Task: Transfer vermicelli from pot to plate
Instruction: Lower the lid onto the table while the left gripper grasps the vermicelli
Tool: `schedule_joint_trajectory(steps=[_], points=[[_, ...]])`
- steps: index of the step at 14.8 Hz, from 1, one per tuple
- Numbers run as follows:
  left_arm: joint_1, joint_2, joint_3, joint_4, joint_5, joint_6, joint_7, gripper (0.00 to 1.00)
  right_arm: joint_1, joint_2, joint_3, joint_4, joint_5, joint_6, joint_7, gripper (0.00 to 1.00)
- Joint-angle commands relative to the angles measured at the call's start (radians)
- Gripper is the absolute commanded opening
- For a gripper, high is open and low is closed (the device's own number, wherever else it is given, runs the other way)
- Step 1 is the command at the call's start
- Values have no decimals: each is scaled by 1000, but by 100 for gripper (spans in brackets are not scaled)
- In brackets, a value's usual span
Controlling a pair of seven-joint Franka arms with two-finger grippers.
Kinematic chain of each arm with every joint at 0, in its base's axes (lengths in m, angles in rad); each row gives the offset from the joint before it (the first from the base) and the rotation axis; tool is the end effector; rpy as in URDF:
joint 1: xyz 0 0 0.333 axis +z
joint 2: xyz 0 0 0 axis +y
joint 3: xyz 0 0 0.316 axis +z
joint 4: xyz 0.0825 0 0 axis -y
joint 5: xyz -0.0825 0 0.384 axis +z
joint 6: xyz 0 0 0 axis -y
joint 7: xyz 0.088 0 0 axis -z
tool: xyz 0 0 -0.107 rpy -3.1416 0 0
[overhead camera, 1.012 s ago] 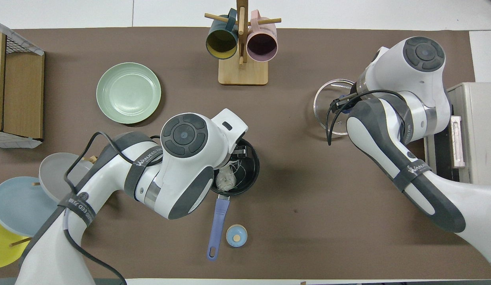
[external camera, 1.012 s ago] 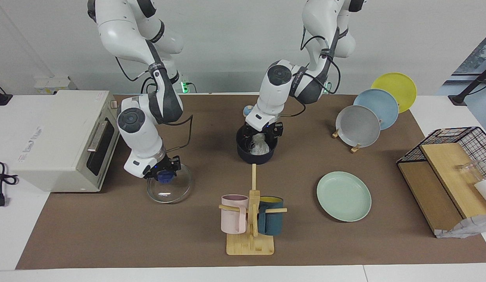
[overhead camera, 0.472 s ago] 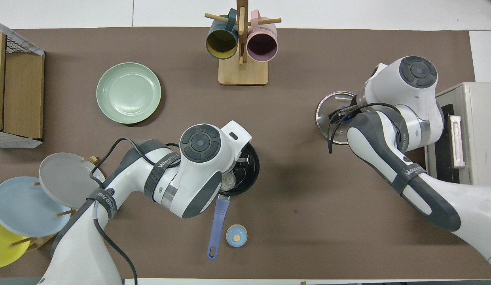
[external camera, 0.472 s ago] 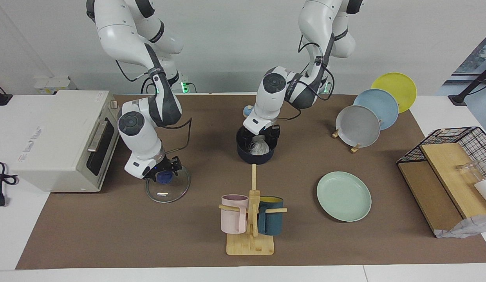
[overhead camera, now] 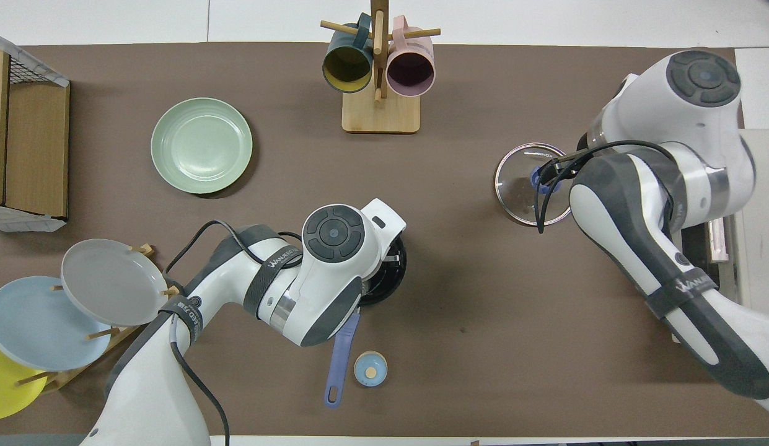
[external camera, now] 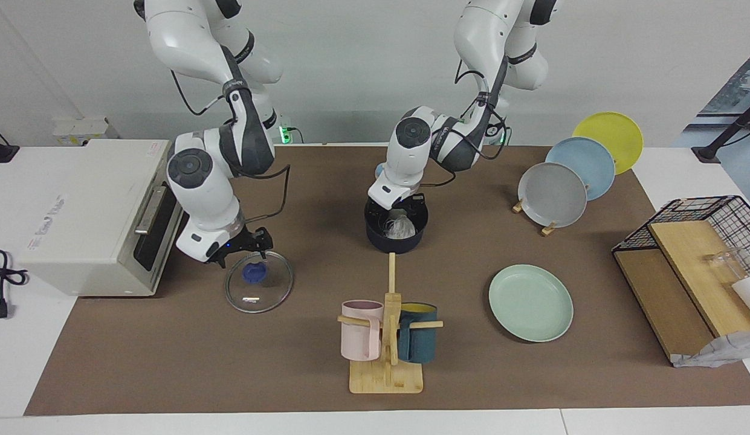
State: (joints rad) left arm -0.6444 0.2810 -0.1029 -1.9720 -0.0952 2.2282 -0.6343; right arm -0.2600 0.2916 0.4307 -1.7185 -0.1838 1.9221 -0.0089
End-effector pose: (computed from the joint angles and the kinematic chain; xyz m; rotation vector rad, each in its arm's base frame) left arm 0.4414 -0.4099 0.3275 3.0737 -0.0772 -0.1296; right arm 0.6253 0.0732 0.4238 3.0647 0.3628 -0.0839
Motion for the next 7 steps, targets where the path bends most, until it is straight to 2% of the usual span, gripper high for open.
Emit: schedule_joint_trajectory(steps=[1,2,5,7], points=[[-18,-3,19,-15,-14,27,-10,23,-19,-87,13,51,12,-151,-2,100],[-17,-2,20,-8,-14,24,-9,0,-22,-116,13,66,21,-205,-2,100],[-12,-14,22,-4,-12,16,-8,0,-56,-235,10,69,99,-308,1,100],[-4,-45,23,11,-12,-24,-7,0,-56,-276,-15,62,119,-371,-3,100]])
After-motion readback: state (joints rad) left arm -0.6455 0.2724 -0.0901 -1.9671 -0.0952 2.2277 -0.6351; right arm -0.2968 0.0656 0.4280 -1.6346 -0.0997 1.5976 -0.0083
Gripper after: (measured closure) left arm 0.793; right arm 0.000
